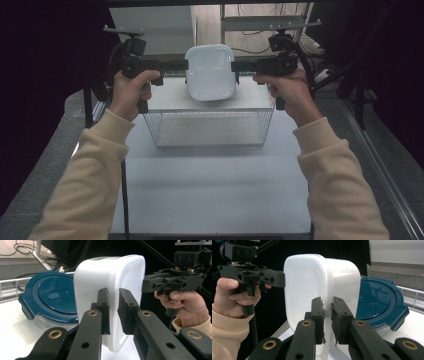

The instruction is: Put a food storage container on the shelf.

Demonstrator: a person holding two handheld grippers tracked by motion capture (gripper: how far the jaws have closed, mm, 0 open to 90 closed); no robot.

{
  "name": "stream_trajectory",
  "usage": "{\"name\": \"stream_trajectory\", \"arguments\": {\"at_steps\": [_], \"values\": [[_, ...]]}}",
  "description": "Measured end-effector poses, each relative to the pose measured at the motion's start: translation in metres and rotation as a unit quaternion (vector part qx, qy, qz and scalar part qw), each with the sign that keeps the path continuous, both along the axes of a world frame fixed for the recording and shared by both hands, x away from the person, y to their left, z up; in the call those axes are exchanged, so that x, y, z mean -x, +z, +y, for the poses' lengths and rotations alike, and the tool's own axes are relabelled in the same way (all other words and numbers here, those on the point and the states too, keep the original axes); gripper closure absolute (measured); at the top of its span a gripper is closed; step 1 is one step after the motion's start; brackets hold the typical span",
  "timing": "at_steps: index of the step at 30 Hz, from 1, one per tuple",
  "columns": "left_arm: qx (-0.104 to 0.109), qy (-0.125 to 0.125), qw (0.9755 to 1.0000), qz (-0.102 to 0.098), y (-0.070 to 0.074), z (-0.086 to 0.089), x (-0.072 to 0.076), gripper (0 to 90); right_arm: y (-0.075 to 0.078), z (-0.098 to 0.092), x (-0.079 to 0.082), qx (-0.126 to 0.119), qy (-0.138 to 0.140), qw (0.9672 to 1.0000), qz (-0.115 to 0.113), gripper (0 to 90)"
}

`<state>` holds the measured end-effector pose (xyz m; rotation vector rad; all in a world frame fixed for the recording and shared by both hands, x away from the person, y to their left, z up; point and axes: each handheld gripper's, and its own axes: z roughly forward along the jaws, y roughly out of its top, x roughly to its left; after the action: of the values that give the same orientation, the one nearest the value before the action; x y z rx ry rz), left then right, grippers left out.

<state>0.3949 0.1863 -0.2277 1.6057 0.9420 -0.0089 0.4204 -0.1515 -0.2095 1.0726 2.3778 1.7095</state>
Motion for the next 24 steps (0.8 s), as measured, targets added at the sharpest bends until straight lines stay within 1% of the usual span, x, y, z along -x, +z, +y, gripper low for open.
{"name": "stream_trajectory", "arguments": {"at_steps": [4,5,6,7,8,9,12,14,15,17,18,19,20,21,22,23,24], "values": [[0.003,0.003,0.9999,0.009,0.003,0.002,-0.009,80.5,0.005,0.003,-0.008,0.003,-0.003,1.0000,0.007,79.5],[0.003,0.003,0.9999,0.010,0.004,0.003,-0.012,80.5,0.007,0.005,-0.013,0.004,-0.004,0.9999,0.012,79.5],[0.005,0.004,0.9999,0.012,0.004,0.003,-0.013,80.5,0.007,0.005,-0.013,0.004,-0.004,0.9999,0.012,79.5],[0.005,0.003,0.9998,0.016,0.006,0.004,-0.019,80.5,0.008,0.005,-0.019,0.003,-0.005,0.9998,0.018,79.5],[0.005,0.003,0.9998,0.016,0.006,0.004,-0.019,80.4,0.008,0.005,-0.019,0.003,-0.005,0.9998,0.018,79.5],[0.005,0.003,0.9998,0.019,0.007,0.005,-0.022,80.4,0.009,0.006,-0.020,0.003,-0.005,0.9998,0.019,79.5],[0.008,0.004,0.9996,0.028,0.007,0.005,-0.030,80.5,0.009,0.006,-0.029,0.001,-0.007,0.9996,0.028,79.4],[0.010,0.005,0.9993,0.034,0.006,0.005,-0.035,80.6,0.008,0.006,-0.034,-0.001,-0.008,0.9993,0.036,79.4],[0.011,0.005,0.9992,0.038,0.005,0.005,-0.038,80.6,0.005,0.006,-0.040,-0.003,-0.009,0.9990,0.044,79.3],[0.013,0.005,0.9988,0.047,0.002,0.004,-0.043,80.6,0.004,0.005,-0.042,-0.004,-0.010,0.9988,0.048,79.3],[0.014,0.006,0.9985,0.052,0.001,0.004,-0.046,80.7,0.001,0.005,-0.046,-0.006,-0.012,0.9984,0.056,79.1],[0.015,0.008,0.9983,0.056,-0.001,0.003,-0.049,80.7,-0.003,0.004,-0.053,-0.006,-0.015,0.9975,0.069,79.0],[0.013,0.009,0.9982,0.059,-0.003,0.002,-0.052,80.7,-0.003,0.004,-0.053,-0.006,-0.015,0.9975,0.069,79.0],[0.017,0.012,0.9980,0.060,-0.004,0.002,-0.054,80.7,-0.005,0.004,-0.056,-0.005,-0.016,0.9971,0.074,78.7],[0.022,0.010,0.9978,0.062,-0.005,0.002,-0.056,80.7,-0.006,0.003,-0.060,-0.010,-0.016,0.9966,0.080,78.7],[0.025,0.008,0.9977,0.063,-0.005,0.003,-0.058,80.9,-0.009,0.001,-0.068,-0.021,-0.014,0.9952,0.095,78.4],[0.028,0.007,0.9975,0.064,-0.006,0.003,-0.061,80.9,-0.009,0.001,-0.068,-0.021,-0.014,0.9952,0.095,78.4]]}}
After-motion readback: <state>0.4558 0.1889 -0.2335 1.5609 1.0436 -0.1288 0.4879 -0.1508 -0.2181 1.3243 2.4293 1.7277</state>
